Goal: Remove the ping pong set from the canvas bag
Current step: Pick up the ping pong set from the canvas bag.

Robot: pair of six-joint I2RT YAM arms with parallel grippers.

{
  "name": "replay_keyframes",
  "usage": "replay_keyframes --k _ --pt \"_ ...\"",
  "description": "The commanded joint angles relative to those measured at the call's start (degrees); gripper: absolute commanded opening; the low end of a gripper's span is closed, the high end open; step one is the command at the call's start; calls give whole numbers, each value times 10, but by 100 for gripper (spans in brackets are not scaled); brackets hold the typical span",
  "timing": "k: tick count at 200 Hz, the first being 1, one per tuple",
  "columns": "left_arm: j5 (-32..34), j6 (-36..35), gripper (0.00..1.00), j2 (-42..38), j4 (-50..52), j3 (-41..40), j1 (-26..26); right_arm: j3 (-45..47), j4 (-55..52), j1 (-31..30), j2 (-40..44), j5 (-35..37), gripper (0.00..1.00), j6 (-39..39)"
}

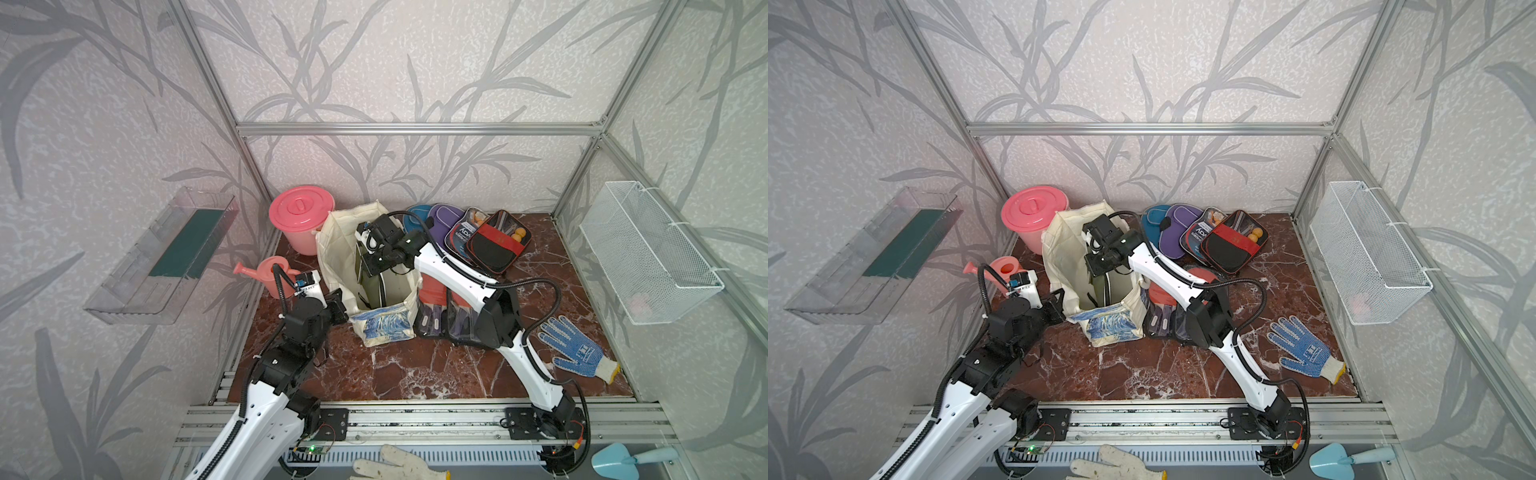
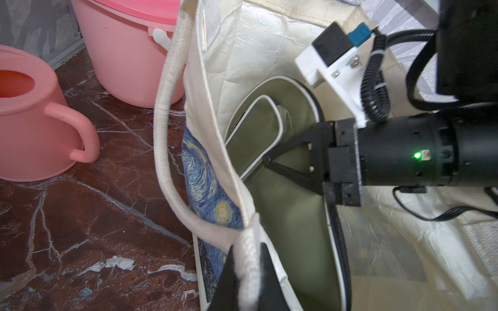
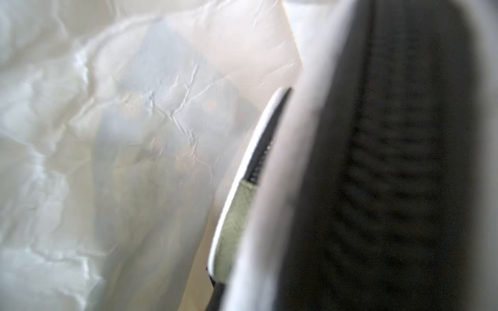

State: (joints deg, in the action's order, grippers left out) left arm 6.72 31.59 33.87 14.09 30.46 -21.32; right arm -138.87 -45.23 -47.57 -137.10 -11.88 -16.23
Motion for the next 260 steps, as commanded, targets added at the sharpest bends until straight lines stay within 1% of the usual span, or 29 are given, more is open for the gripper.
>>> replay_keyframes --k 1,57,109,126,140,162,166,203,225,260 --pt "4 -8 0 -3 -8 -7 -3 3 14 8 68 -31 0 -14" --pt "5 -6 0 3 -10 -8 -2 15 15 22 138 -76 0 -30" --pt "27 2 0 14 -8 -9 -3 72 47 56 235 -133 0 -58" --pt "34 1 0 16 -12 -10 -3 121 78 78 279 -160 0 -78" --pt "38 -1 0 18 -11 -9 -3 184 120 101 323 -187 0 -104" --pt "40 0 0 19 -11 -9 -3 282 185 148 389 -225 0 -144" --pt "41 1 0 20 -11 -9 -3 298 194 158 411 -230 0 -148" --pt "51 1 0 28 -19 -10 -3 444 277 250 525 -268 0 -192" --pt "53 0 0 38 -26 -9 -3 510 290 305 581 -277 0 -198" --pt "52 -1 0 48 -33 -6 -3 593 289 378 642 -297 0 -196"
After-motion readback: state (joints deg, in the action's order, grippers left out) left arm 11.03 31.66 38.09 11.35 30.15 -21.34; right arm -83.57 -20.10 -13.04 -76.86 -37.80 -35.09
